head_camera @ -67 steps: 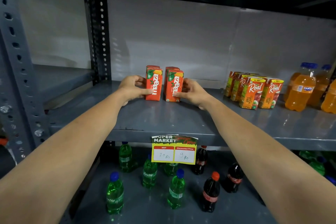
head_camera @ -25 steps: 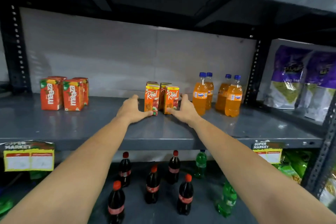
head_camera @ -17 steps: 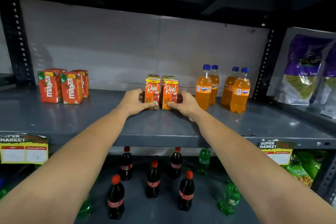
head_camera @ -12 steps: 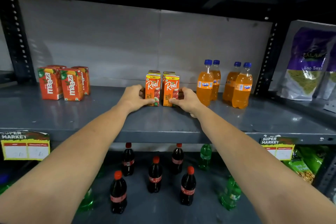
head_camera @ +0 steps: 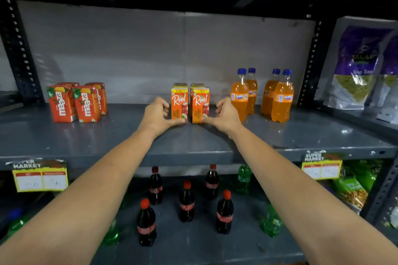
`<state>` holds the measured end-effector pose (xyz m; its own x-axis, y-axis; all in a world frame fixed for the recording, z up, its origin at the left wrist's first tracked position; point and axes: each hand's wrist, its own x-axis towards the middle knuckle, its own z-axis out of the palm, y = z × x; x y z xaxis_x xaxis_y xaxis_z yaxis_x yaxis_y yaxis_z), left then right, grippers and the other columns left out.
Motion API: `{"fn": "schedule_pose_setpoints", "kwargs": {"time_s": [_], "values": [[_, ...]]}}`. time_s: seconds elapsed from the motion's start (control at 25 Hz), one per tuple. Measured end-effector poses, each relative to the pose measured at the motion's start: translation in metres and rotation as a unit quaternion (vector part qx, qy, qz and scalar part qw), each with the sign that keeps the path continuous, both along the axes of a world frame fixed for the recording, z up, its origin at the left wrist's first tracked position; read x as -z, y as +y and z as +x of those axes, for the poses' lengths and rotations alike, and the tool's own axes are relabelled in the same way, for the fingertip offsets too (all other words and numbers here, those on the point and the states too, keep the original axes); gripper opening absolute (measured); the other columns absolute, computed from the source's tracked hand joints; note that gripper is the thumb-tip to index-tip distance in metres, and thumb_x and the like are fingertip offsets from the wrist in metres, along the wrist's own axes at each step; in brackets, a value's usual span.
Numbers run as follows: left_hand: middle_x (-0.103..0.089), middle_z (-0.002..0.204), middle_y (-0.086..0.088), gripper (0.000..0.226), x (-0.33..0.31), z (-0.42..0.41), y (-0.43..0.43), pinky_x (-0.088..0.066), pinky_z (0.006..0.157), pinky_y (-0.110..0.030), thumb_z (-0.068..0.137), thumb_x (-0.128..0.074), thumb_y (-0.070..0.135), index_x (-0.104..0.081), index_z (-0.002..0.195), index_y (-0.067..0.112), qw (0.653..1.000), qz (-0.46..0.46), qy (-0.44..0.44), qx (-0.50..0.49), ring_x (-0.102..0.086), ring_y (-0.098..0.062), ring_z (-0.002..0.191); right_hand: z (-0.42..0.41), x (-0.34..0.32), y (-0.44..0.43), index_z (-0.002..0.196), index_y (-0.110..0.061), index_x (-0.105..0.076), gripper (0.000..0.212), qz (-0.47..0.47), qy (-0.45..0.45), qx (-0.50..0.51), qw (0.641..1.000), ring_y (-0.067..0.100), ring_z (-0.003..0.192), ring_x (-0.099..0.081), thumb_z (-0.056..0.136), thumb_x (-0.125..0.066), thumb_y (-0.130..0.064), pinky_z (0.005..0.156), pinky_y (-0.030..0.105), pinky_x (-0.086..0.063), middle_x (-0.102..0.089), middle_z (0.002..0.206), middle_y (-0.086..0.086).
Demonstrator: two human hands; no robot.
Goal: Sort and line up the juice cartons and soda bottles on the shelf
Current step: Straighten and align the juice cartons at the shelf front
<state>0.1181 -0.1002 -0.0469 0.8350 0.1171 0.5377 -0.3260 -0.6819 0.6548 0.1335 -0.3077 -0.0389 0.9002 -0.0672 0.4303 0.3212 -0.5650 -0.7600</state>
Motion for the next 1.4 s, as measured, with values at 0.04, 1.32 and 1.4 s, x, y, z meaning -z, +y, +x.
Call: {"fn": "schedule_pose_setpoints", "kwargs": {"time_s": [0.04, 1.32, 1.4], "values": [[-0.056, 0.082, 0.002, 0.058, 0.000, -0.006, -0.001, -0.039, 0.058, -0.017, 0.056, -0.089, 0.035, -0.050, 0.093, 0.014, 1.000, 0.007, -0.014, 0.002, -0.054, -0.013, 0.073, -0.006, 0.000, -0.003, 0.089, -0.018, -0.043, 0.048, 0.000, -0.005, 0.016, 1.000, 0.011, 0.078, -0.053, 0.066, -0.082, -0.029, 0.063, 0.022, -0.043, -0.054, 0.086, 0.000], [-0.055, 0.131, -0.015, 0.071, -0.016, 0.048, -0.251, -0.047, 0.098, -0.047, 0.071, -0.081, 0.031, -0.043, 0.127, 0.010, 0.999, -0.024, 0.034, -0.001, -0.053, -0.033, 0.121, 0.041, -0.003, -0.211, 0.132, -0.015, -0.035, 0.068, 0.007, 0.059, 0.068, 0.996, 0.029, 0.125, -0.048, 0.078, -0.073, -0.026, 0.100, 0.042, -0.042, -0.049, 0.136, 0.010], [-0.055, 0.131, -0.015, 0.072, -0.016, 0.047, -0.253, -0.047, 0.098, -0.047, 0.071, -0.081, 0.032, -0.043, 0.128, 0.010, 0.999, -0.016, 0.035, -0.006, -0.053, -0.033, 0.120, 0.039, -0.003, -0.213, 0.133, -0.015, -0.035, 0.067, 0.006, 0.061, 0.061, 0.996, 0.029, 0.125, -0.047, 0.079, -0.072, -0.026, 0.100, 0.042, -0.042, -0.048, 0.137, 0.010]]}}
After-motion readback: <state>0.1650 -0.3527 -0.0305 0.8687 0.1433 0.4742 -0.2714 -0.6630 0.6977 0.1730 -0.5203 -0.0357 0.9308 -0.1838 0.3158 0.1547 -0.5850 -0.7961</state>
